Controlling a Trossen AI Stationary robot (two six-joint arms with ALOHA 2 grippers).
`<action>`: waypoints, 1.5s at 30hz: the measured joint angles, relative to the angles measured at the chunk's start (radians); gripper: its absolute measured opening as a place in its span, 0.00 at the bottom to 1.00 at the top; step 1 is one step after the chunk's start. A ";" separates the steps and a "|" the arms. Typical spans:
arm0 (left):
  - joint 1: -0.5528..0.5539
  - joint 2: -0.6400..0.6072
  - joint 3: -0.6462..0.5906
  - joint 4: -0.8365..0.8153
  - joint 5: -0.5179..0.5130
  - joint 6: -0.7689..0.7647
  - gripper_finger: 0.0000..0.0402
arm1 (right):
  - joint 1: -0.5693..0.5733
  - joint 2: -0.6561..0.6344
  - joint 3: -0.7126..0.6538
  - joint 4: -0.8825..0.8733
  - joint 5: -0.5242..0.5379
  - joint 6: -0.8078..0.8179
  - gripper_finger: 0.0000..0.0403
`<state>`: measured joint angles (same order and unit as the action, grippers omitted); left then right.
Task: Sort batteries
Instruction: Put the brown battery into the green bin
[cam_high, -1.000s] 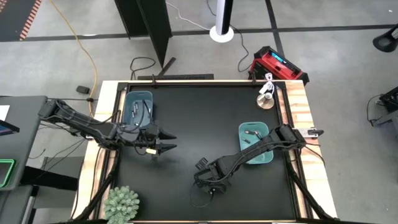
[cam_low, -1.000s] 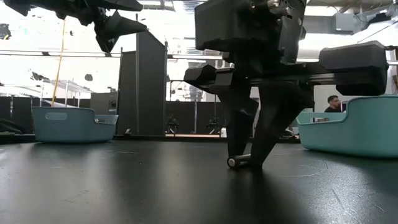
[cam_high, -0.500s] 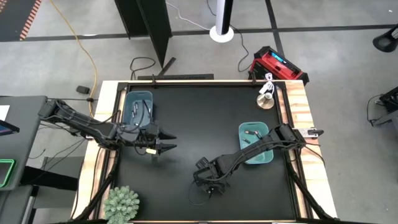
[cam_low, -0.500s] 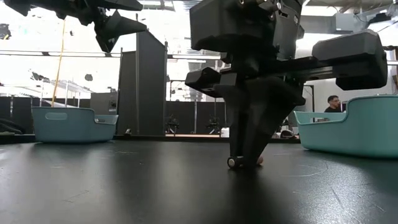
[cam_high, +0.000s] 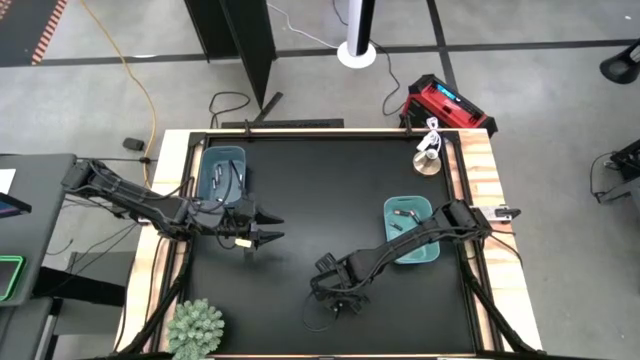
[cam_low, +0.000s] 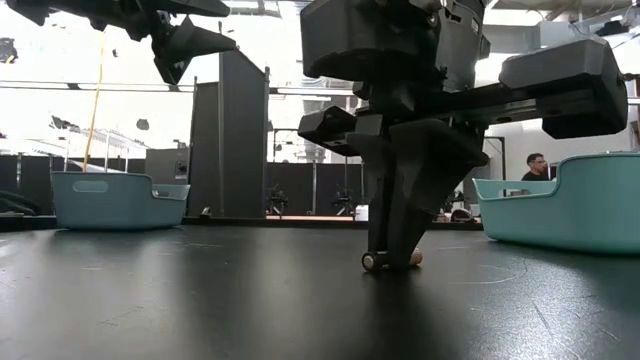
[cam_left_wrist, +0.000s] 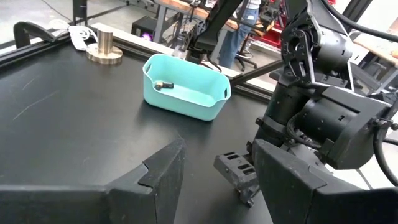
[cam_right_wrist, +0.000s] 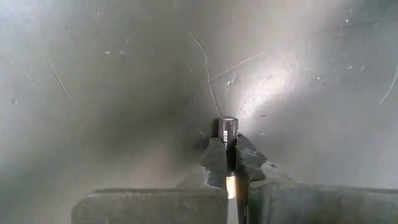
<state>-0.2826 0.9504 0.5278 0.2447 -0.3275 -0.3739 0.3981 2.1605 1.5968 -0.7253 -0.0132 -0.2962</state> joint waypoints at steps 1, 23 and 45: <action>0.000 0.000 0.000 0.000 0.000 0.000 0.46 | 0.000 0.001 0.009 -0.005 0.000 0.000 0.01; 0.000 0.000 0.000 0.019 0.000 0.021 0.46 | -0.093 -0.394 -0.318 0.213 0.013 0.131 0.00; 0.001 0.000 0.000 0.045 -0.083 0.060 0.46 | -0.058 -1.205 -0.960 -0.036 0.383 0.762 0.00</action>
<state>-0.2813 0.9508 0.5274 0.2897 -0.4104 -0.3141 0.3401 0.9554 0.6365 -0.7610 0.3698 0.4659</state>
